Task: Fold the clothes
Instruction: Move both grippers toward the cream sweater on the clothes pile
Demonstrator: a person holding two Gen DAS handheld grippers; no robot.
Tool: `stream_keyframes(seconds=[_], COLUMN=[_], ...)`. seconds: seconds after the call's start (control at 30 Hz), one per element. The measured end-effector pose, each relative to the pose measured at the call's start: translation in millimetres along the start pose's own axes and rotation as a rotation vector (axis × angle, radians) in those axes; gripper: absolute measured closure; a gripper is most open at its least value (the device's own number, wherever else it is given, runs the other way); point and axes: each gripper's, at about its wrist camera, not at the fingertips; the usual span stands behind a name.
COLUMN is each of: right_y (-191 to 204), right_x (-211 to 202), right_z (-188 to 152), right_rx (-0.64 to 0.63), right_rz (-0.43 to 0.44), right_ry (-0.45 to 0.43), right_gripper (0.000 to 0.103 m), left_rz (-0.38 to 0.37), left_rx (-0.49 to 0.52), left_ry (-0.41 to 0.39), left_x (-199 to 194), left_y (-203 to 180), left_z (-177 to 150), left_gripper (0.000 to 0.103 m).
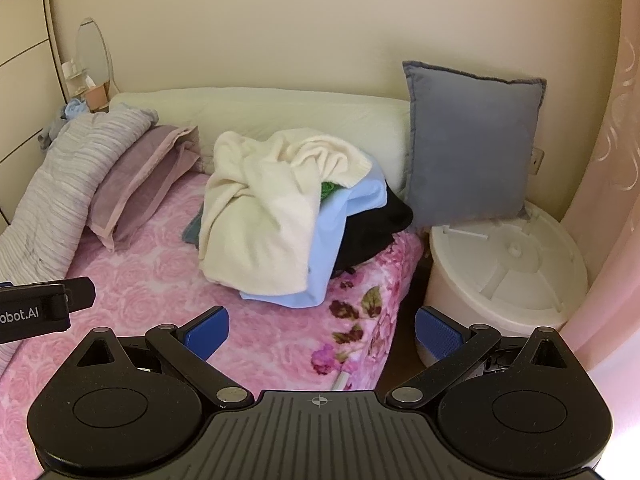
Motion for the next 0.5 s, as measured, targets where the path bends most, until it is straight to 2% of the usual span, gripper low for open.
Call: stream_keyframes(seconds=[0.5], right_y=[14.5], right_x=[15.1], right_z=[11.1], right_rx=[-0.019], right_rz=[-0.006], right_ry=[0.007], right_gripper=[0.001], left_rz=[-0.011], left_rx=[-0.016], left_ry=[0.008], left_x=[15.2], left_y=[21.6], left_z=[1.6], left_gripper=[0.011])
Point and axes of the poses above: each gripper's, at about its wrist camera, not at the fingertips, and x roughly the way its jaws point, y to its left, z to its top
